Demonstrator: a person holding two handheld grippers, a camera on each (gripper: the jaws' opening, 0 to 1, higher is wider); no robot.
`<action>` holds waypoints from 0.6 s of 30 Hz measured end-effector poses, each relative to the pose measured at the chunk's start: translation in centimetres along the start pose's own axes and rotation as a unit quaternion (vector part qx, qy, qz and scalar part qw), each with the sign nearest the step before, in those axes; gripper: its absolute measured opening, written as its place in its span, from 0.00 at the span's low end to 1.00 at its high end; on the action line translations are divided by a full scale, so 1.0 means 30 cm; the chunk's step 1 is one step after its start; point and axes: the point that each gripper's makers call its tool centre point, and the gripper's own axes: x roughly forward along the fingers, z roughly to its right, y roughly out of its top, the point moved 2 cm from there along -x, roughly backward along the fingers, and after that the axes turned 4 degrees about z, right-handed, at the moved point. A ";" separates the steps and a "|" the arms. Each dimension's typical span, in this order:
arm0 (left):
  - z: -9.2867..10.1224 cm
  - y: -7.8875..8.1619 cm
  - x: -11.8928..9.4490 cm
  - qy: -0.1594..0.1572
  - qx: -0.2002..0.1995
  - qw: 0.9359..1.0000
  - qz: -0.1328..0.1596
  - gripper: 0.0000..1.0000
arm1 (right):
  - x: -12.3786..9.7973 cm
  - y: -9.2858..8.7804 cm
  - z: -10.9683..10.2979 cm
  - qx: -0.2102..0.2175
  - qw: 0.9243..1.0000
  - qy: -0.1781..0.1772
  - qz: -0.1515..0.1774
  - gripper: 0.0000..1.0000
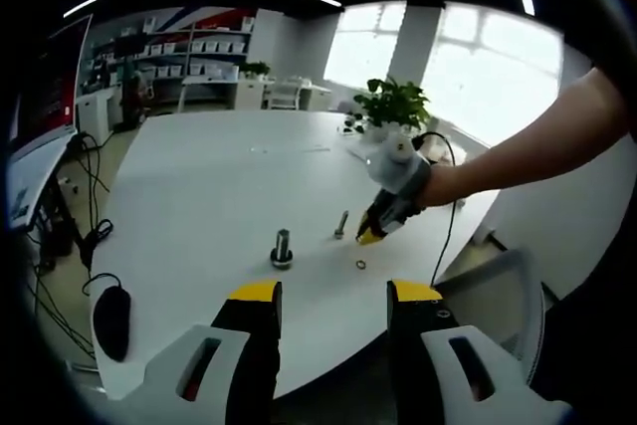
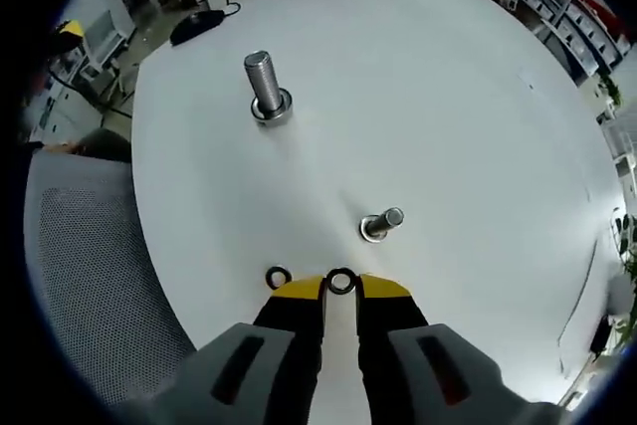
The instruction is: Place the washer onto the threaded stud by aligning its center hole with the stud, sliding it down to the base, and recovering from edge contact or off-axis alignment until the washer reaches the visible bottom stop.
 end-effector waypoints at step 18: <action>0.016 0.022 0.002 -0.004 0.003 1.000 0.007 0.41 | -0.093 0.131 0.037 -0.027 0.998 -0.021 0.048 0.13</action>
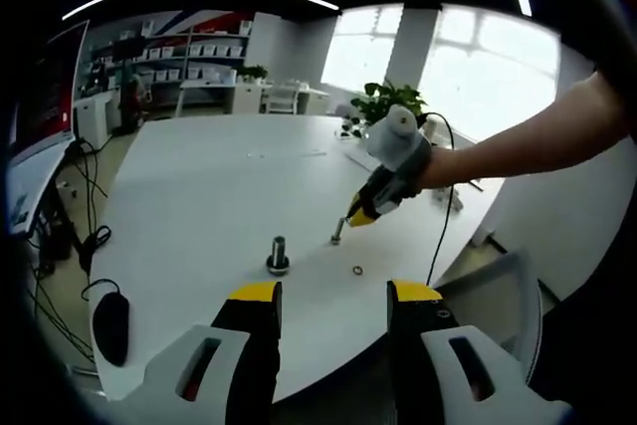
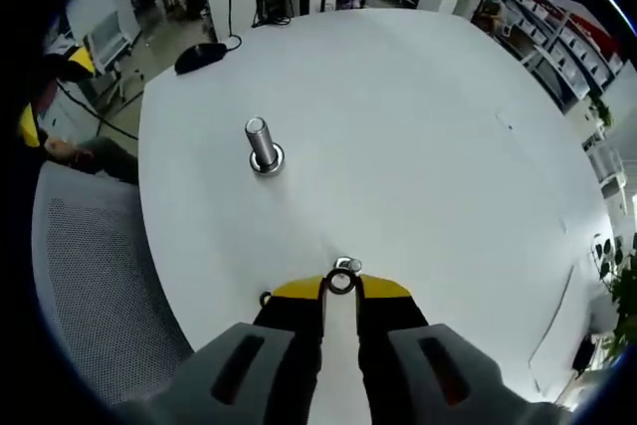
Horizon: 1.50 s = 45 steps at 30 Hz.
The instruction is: Place the washer onto the threaded stud by aligning its center hole with the stud, sliding it down to the base, and recovering from edge contact or off-axis alignment until the washer reaches the visible bottom stop.
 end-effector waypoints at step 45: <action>-0.026 -0.033 -0.030 0.021 -0.015 1.000 -0.011 0.41 | 0.154 -0.059 0.030 -0.021 0.997 0.024 -0.068 0.14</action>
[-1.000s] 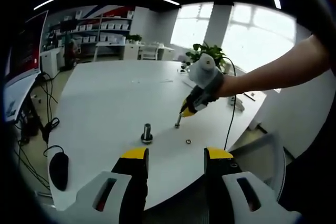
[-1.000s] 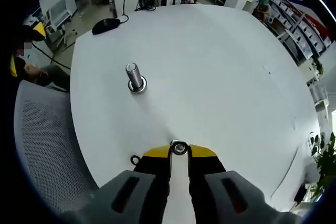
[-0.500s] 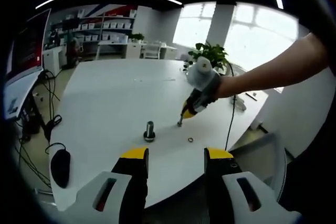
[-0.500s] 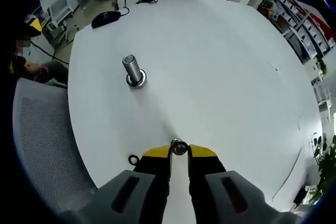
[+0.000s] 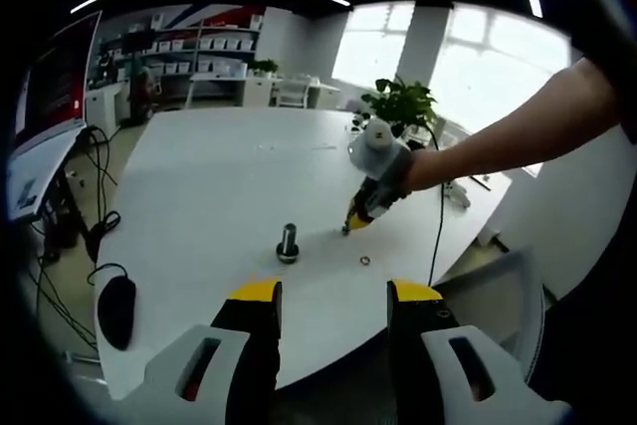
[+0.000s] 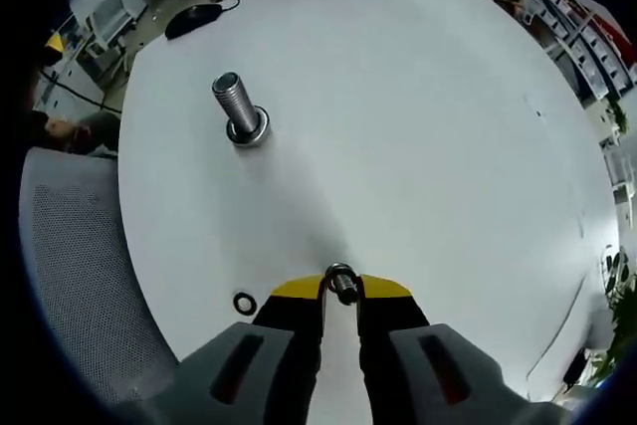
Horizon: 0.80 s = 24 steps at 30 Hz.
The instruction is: Place the washer onto the threaded stud by aligning its center hole with the stud, sliding it down to the base, and recovering from edge contact or off-axis alignment until the washer reaches the visible bottom stop.
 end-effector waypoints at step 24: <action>0.016 0.001 0.021 0.000 -0.003 1.000 -0.002 0.41 | -0.031 -0.039 0.008 0.035 0.999 -0.010 0.015 0.21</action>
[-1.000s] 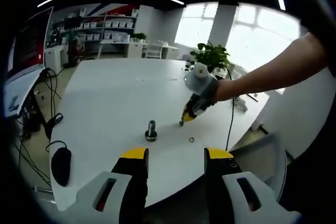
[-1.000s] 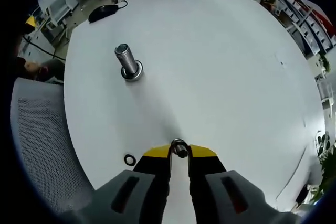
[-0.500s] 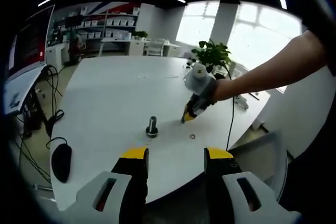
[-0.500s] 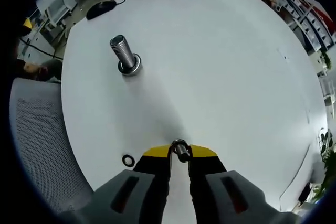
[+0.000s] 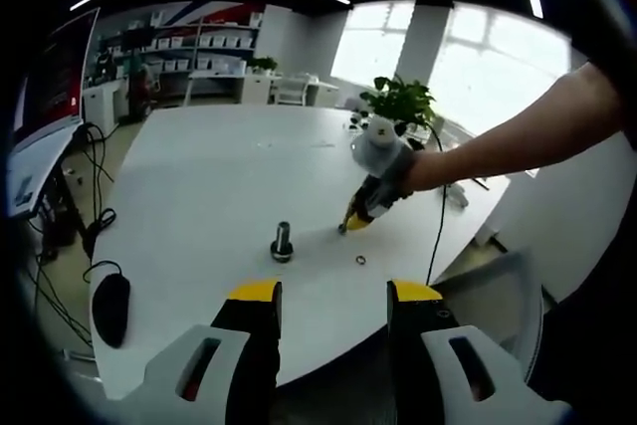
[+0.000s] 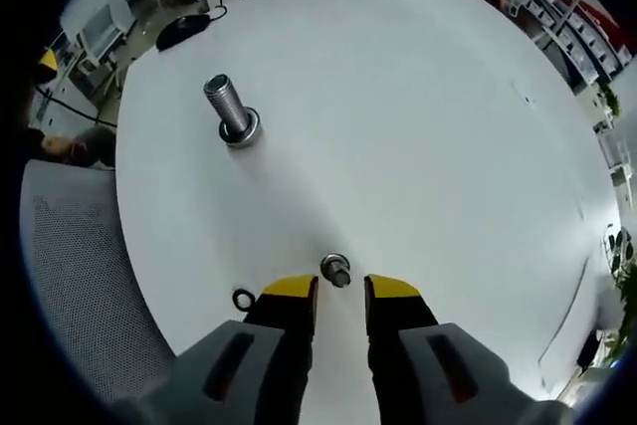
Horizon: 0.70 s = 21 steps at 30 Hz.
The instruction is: Place the washer onto the threaded stud by aligning its center hole with the stud, sliding it down to the base, and recovering from edge contact or off-axis alignment until the washer reaches the visible bottom stop.
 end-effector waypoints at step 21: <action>0.025 0.007 0.007 -0.006 0.002 1.000 0.006 0.41 | -0.044 -0.073 -0.107 0.005 1.000 0.014 0.018 0.23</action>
